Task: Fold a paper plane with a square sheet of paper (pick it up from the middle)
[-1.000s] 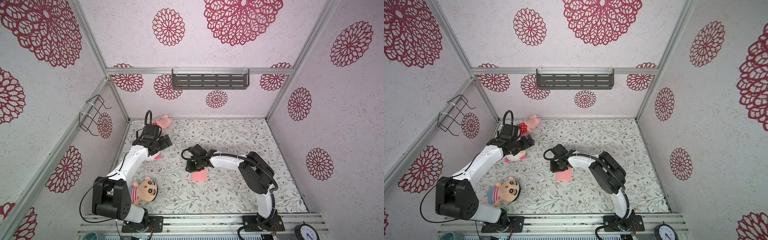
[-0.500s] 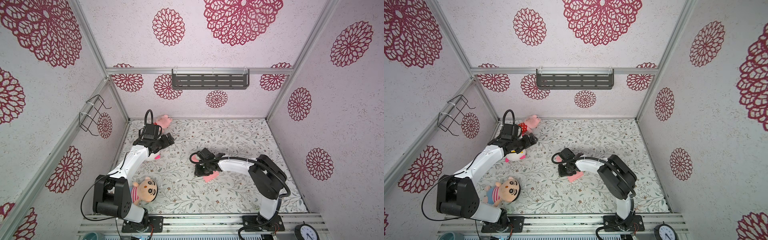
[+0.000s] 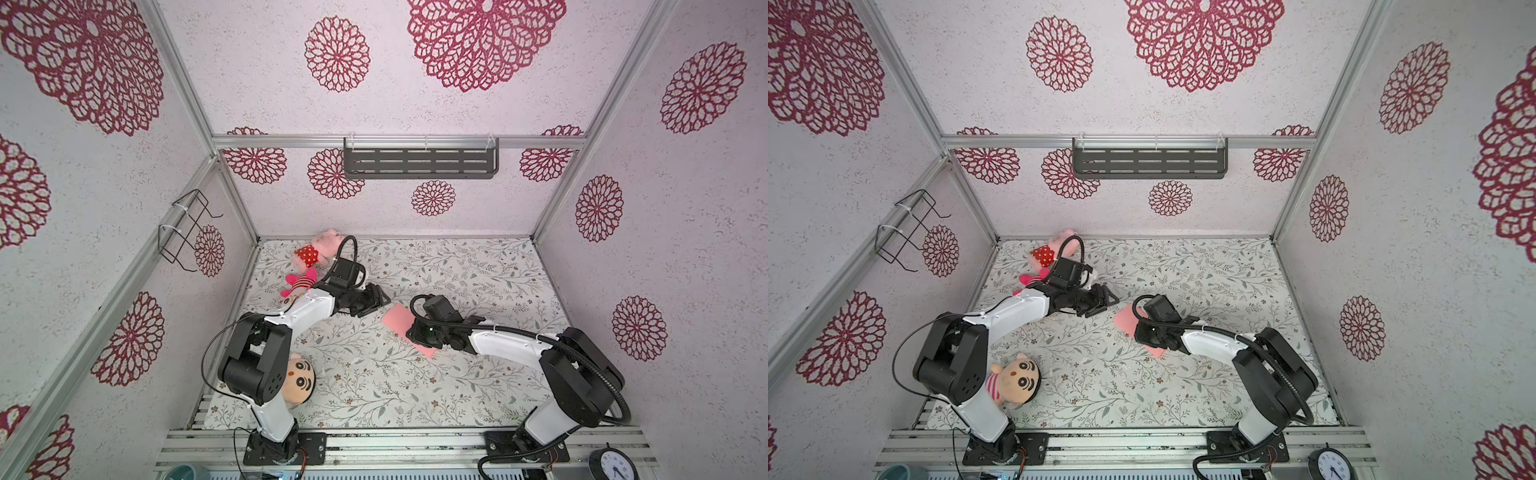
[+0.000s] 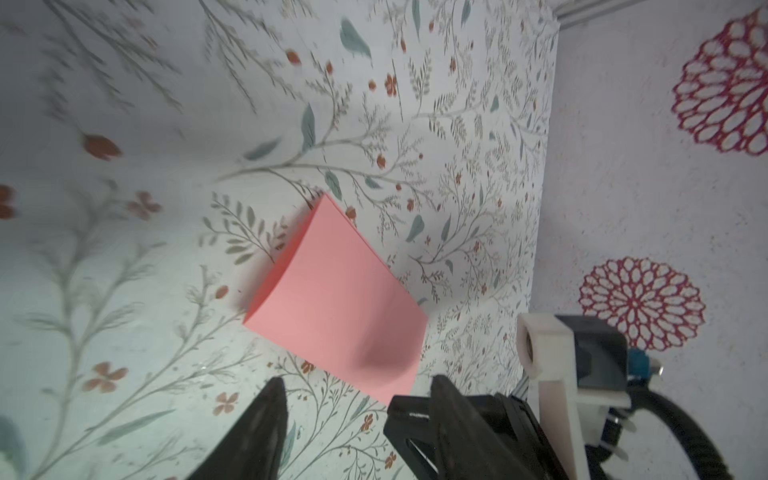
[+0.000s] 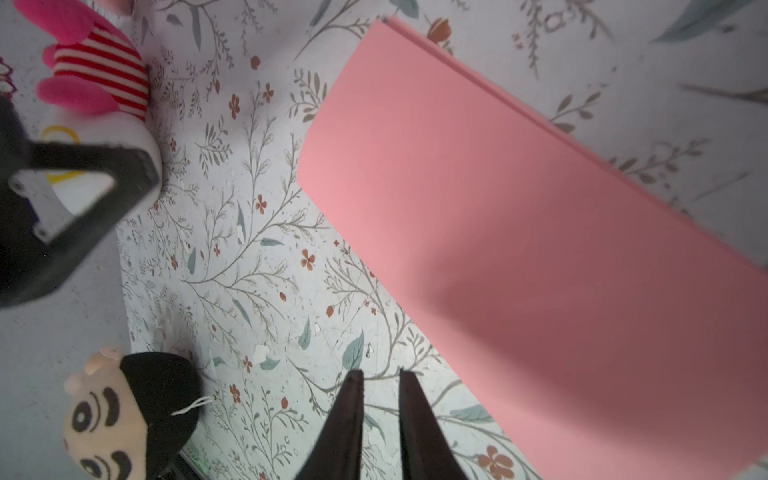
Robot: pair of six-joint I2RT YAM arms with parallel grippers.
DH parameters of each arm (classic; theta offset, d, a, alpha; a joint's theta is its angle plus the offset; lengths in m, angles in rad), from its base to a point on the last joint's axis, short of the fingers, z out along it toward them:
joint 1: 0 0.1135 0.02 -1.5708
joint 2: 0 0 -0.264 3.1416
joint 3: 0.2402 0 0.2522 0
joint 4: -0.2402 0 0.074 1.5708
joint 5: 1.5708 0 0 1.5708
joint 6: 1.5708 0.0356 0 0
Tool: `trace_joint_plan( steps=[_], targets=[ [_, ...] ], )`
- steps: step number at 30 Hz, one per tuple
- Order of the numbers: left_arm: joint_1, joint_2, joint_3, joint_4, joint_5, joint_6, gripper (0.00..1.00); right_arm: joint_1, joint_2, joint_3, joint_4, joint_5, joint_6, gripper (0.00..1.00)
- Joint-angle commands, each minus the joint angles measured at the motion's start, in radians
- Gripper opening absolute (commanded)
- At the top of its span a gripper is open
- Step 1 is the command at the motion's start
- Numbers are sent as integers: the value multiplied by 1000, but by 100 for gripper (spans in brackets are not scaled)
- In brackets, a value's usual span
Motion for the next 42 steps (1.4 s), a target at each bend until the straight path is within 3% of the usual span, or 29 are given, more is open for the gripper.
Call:
trace_joint_plan(
  steps=[1, 9, 15, 42],
  targets=[
    [-44, 39, 23, 29, 57, -18, 46, -8, 34, -2, 75, -37, 103, 17],
    [-88, 138, 70, -2, 66, 5, 23, -20, 84, 3, 66, -40, 110, 14],
    [-105, 181, 72, -17, 68, 22, 17, -21, 103, -2, 42, -36, 107, 13],
    [-119, 298, 95, -145, -73, 71, 7, -21, 90, -48, -71, -31, 84, 12]
  ],
)
